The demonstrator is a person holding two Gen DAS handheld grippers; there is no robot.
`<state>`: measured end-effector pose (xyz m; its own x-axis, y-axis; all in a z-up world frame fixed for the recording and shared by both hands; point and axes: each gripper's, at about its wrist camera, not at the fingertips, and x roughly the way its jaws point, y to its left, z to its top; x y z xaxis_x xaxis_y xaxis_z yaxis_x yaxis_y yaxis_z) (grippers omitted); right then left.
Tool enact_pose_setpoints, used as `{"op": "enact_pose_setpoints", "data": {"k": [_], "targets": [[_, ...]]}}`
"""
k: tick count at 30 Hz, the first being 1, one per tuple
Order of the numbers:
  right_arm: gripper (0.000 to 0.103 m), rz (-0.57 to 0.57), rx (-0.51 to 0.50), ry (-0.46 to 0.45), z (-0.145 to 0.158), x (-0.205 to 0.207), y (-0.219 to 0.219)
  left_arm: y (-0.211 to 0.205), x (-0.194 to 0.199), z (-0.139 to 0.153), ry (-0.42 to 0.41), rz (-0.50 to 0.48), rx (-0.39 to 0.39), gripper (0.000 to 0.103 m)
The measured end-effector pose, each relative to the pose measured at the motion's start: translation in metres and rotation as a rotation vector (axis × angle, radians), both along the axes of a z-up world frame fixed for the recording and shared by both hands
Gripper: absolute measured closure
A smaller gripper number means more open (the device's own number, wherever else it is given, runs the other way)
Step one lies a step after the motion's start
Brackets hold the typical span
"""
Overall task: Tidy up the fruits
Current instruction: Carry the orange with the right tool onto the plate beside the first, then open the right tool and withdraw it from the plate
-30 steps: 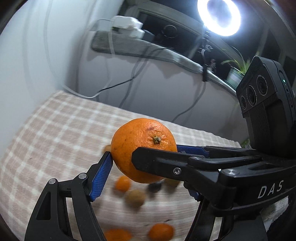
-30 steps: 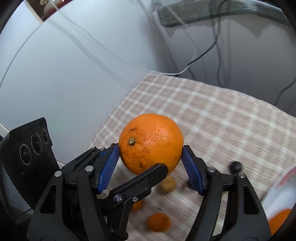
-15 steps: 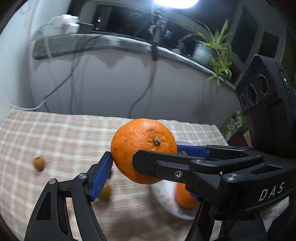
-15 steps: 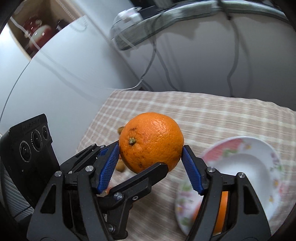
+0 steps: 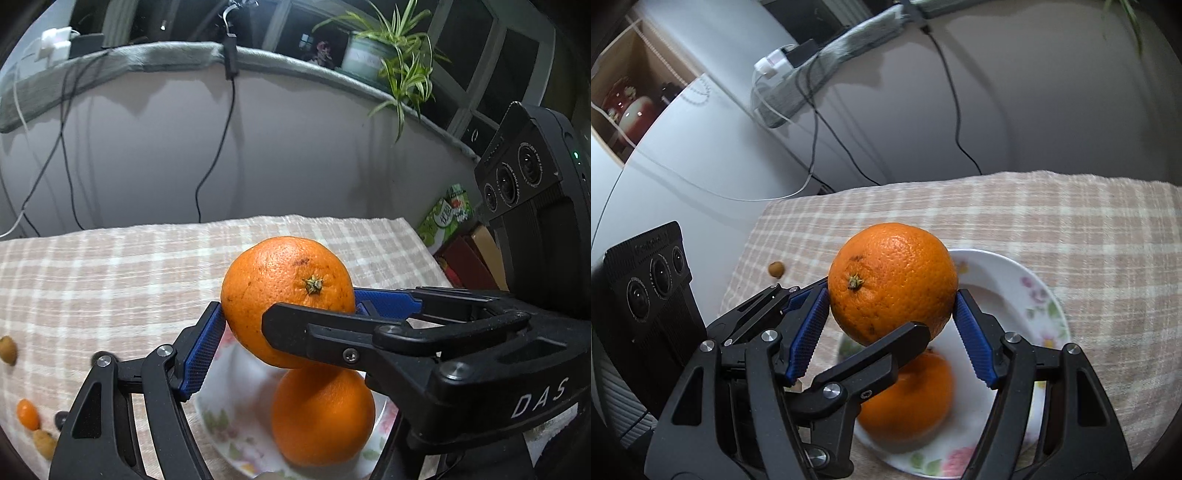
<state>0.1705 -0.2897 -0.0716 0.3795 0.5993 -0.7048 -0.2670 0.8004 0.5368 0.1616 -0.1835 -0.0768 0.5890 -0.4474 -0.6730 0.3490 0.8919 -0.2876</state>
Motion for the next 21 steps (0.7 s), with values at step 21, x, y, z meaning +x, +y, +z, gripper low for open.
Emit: {"op": "enact_pose_setpoints", "data": {"k": [21], "targets": [[0.028, -0.08, -0.062, -0.057, 0.012, -0.007, -0.023, 0.006, -0.011, 0.008, 0.004, -0.016, 0.02, 0.03]]}}
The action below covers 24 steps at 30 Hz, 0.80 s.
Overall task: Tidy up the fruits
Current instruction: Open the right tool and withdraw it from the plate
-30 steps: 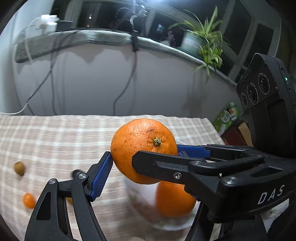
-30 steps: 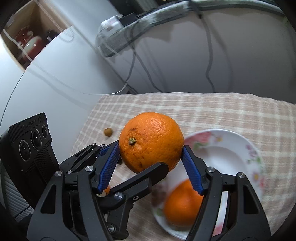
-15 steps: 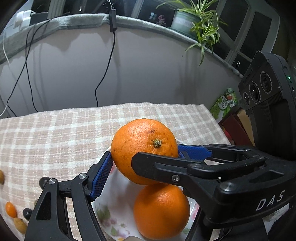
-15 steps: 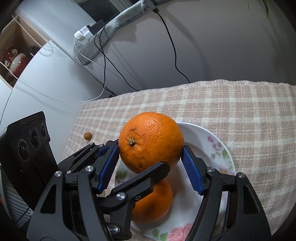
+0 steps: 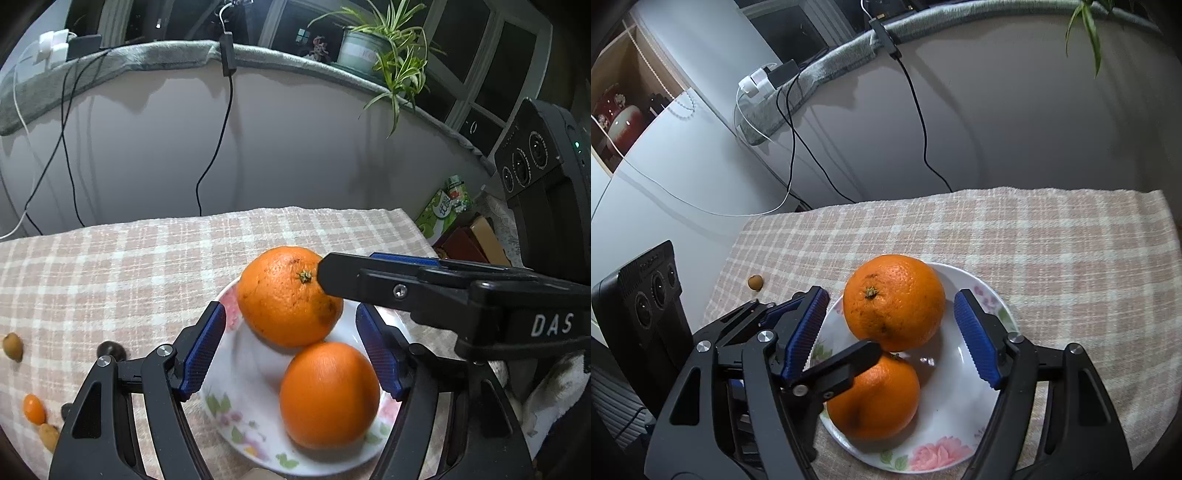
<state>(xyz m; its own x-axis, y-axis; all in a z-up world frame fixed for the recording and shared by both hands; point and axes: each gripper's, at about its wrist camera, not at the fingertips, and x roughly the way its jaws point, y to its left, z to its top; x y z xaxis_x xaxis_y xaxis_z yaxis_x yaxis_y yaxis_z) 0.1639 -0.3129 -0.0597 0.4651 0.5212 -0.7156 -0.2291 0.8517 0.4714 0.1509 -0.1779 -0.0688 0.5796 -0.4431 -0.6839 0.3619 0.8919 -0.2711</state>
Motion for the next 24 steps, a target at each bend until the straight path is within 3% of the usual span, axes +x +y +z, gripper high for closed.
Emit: {"op": "enact_pose_setpoints", "data": {"k": [4, 9, 16, 24], "targets": [[0.021, -0.007, -0.031, -0.037, 0.01, -0.01, 0.003, 0.011, -0.013, 0.01, -0.025, 0.0, -0.002, 0.03], [0.02, -0.008, -0.073, -0.1, 0.023, -0.027, 0.009, 0.042, -0.033, 0.017, -0.052, 0.016, -0.016, 0.03], [0.02, 0.031, -0.15, -0.226, 0.033, -0.064, 0.033, 0.096, -0.068, 0.022, -0.099, 0.103, 0.03, 0.03], [0.02, 0.127, -0.136, -0.253, 0.023, -0.096, 0.071, 0.164, -0.12, 0.014, -0.118, 0.255, 0.038, 0.032]]}}
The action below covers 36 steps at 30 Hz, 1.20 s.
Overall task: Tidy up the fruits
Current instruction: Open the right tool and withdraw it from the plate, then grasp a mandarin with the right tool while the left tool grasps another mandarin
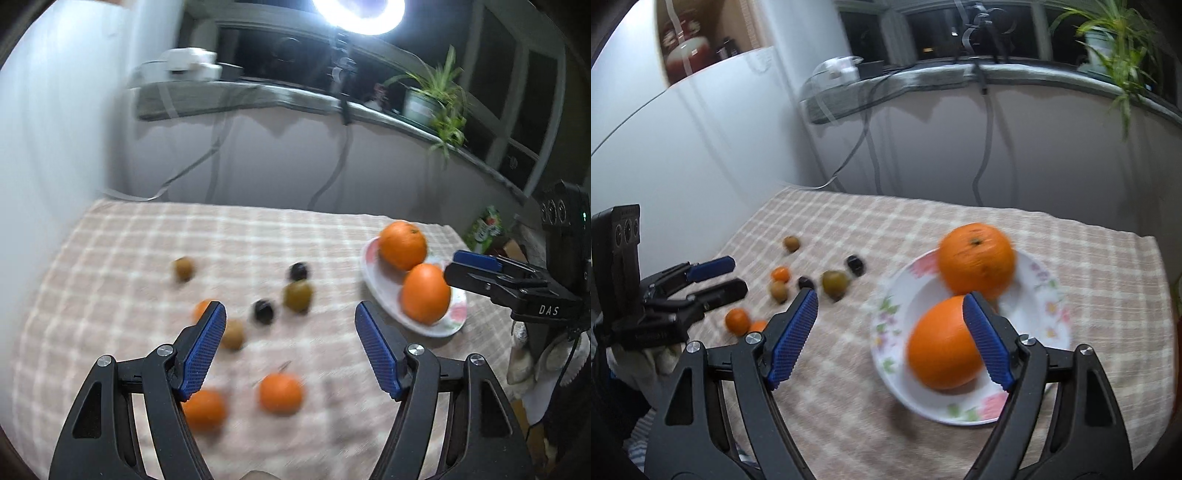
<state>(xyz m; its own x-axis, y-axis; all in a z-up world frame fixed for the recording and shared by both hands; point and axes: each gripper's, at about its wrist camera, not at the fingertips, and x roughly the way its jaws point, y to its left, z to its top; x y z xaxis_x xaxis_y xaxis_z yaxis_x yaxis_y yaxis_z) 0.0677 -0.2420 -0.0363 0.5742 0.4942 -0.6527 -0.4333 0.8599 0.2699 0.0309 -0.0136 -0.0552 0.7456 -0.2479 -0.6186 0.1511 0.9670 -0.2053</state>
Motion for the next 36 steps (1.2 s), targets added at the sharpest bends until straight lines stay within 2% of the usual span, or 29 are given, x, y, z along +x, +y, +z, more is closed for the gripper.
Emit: {"op": "enact_pose_setpoints", "data": {"k": [2, 6, 11, 15, 17, 20, 25, 36], "targets": [[0.02, 0.023, -0.023, -0.017, -0.002, -0.009, 0.012, 0.015, -0.015, -0.003, -0.002, 0.04, 0.001, 0.037], [0.02, 0.089, -0.07, -0.008, -0.012, -0.017, 0.038, 0.033, -0.038, -0.012, 0.006, 0.099, 0.023, 0.037], [0.02, 0.182, -0.079, 0.023, -0.027, -0.025, 0.07, 0.047, -0.053, -0.031, 0.055, 0.137, -0.006, 0.037], [0.035, 0.249, -0.089, 0.05, -0.037, -0.028, 0.094, 0.049, -0.053, -0.041, 0.09, 0.128, -0.04, 0.037], [0.041, 0.279, -0.1, 0.058, -0.042, -0.03, 0.107, 0.046, -0.053, -0.044, 0.093, 0.116, -0.036, 0.053], [0.045, 0.308, -0.111, 0.067, -0.048, -0.031, 0.12, 0.045, -0.048, -0.049, 0.098, 0.109, -0.032, 0.064], [0.049, 0.336, -0.122, 0.089, -0.058, -0.028, 0.132, 0.051, -0.039, -0.059, 0.122, 0.122, -0.056, 0.072], [0.05, 0.398, -0.082, 0.151, -0.066, -0.02, 0.148, 0.054, -0.028, -0.065, 0.134, 0.117, -0.069, 0.073]]}}
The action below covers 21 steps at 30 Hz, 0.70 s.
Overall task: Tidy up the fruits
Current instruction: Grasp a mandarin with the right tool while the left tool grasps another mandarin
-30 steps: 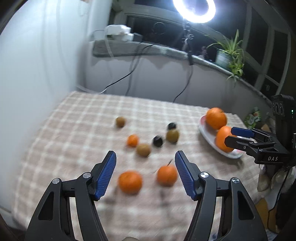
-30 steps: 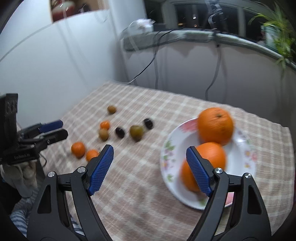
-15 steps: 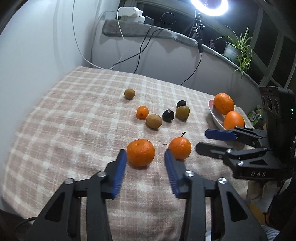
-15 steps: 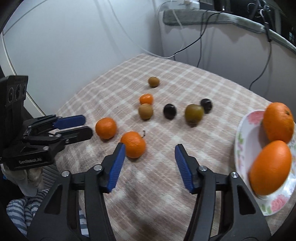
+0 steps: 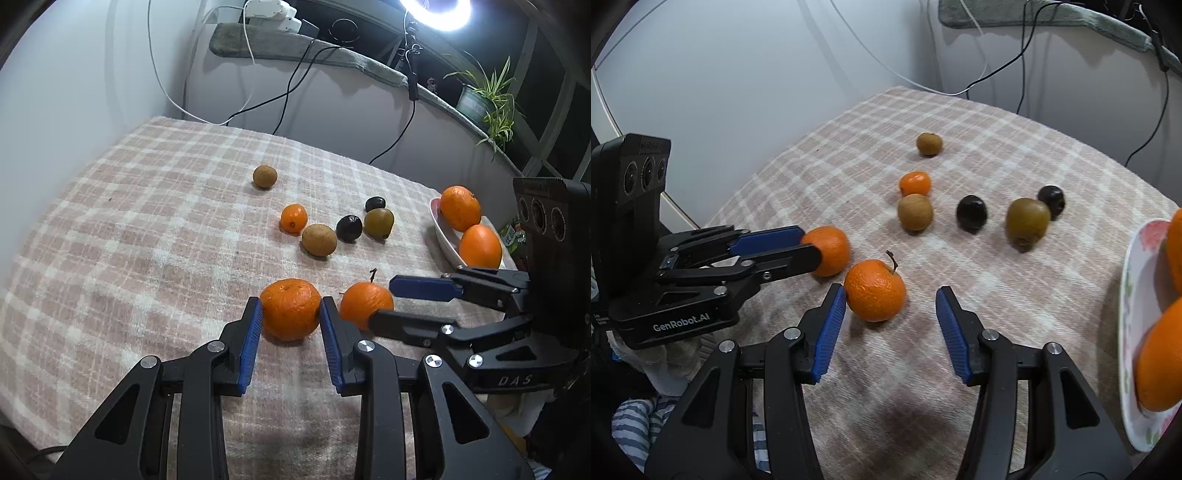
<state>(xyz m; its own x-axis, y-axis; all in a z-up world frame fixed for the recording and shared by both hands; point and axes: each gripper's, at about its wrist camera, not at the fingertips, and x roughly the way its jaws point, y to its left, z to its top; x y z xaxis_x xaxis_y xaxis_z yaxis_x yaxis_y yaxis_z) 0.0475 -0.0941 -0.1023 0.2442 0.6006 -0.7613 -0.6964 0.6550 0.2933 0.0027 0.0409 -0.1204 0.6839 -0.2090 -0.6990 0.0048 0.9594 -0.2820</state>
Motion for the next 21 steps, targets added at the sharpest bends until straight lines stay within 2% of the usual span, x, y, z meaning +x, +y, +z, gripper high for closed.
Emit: {"op": "enact_pose_setpoints", "data": {"k": [10, 12, 16, 18, 21], "targets": [[0.05, 0.051, -0.006, 0.032, -0.007, -0.001, 0.016, 0.004, -0.002, -0.001, 0.003, -0.005, -0.027, 0.072], [0.056, 0.053, -0.009, 0.036, -0.008, -0.001, 0.018, 0.004, -0.003, -0.001, 0.006, -0.007, -0.03, 0.072], [0.058, 0.059, 0.001, 0.056, -0.01, 0.001, 0.021, 0.004, -0.001, -0.001, 0.006, -0.015, -0.03, 0.07], [0.063, 0.065, 0.008, 0.064, -0.01, 0.001, 0.022, 0.005, 0.0, -0.001, 0.01, -0.013, -0.042, 0.07], [0.064, 0.069, 0.006, 0.062, -0.011, 0.0, 0.024, 0.004, -0.001, 0.0, 0.01, -0.02, -0.038, 0.071]]}}
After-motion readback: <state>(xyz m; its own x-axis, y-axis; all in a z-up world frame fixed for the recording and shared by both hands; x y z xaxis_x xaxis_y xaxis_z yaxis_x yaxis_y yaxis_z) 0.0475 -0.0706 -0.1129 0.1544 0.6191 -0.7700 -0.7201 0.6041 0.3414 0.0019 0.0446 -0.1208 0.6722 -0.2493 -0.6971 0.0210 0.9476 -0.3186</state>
